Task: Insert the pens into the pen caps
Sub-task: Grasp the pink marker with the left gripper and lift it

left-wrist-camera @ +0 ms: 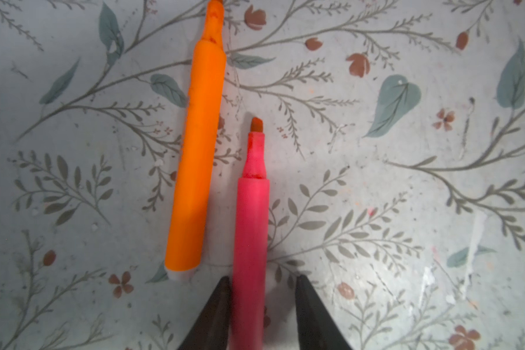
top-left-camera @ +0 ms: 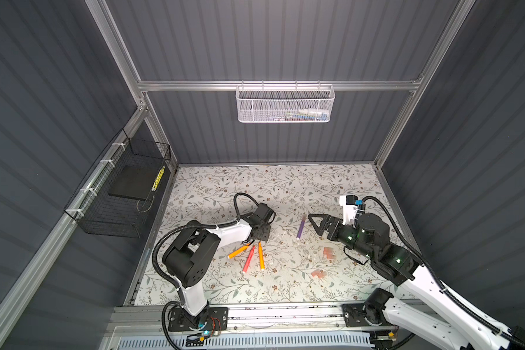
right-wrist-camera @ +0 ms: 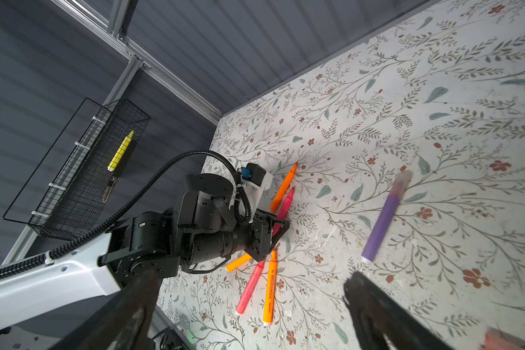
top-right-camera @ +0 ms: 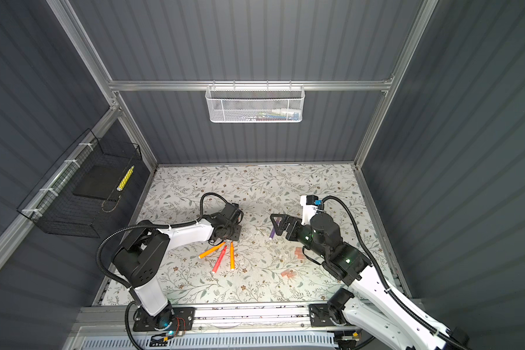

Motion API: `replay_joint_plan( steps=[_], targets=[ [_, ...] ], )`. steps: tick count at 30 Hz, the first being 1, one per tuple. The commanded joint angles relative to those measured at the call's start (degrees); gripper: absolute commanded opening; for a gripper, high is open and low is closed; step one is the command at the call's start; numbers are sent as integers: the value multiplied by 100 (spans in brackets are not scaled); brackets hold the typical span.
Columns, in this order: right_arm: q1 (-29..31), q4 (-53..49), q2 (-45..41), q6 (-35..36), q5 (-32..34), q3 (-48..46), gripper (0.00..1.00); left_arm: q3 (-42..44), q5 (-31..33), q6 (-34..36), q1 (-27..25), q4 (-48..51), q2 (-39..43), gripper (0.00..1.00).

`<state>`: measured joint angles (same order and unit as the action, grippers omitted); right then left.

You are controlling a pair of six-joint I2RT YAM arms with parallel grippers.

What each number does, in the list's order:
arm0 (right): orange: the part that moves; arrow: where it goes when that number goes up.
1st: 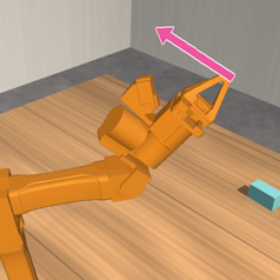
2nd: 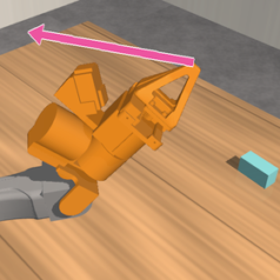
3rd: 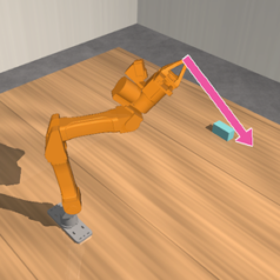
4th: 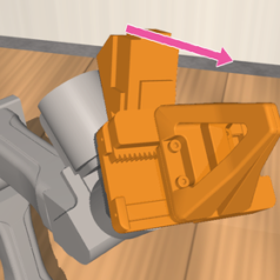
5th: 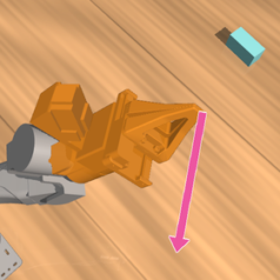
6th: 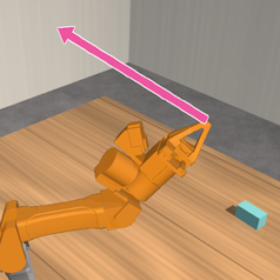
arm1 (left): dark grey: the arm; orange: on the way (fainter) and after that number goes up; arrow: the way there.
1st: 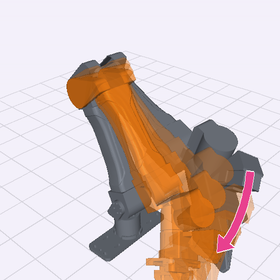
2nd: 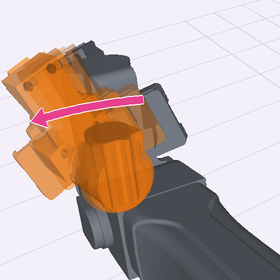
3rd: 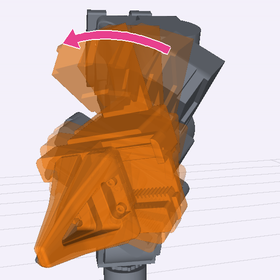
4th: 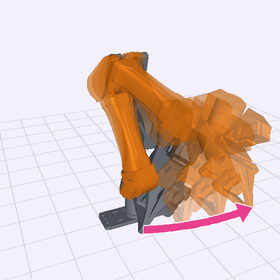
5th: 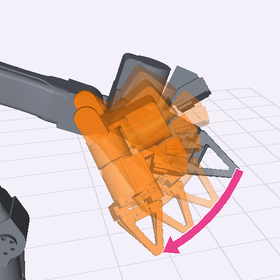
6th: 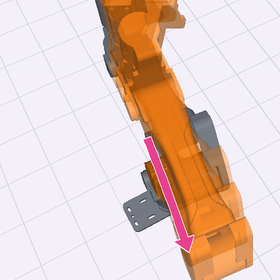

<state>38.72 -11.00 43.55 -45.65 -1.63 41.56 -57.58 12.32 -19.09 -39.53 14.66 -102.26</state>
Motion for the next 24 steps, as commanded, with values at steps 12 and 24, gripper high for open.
replay_joint_plan(
  steps=[12,24],
  targets=[
    [-29,238,-56,-288,-11,-200,98,-43,-478,130,46,93,7,11],
    [-116,986,326,-700,130,-720,98,488,-1768,398,42,-854,699,2]
  ],
)
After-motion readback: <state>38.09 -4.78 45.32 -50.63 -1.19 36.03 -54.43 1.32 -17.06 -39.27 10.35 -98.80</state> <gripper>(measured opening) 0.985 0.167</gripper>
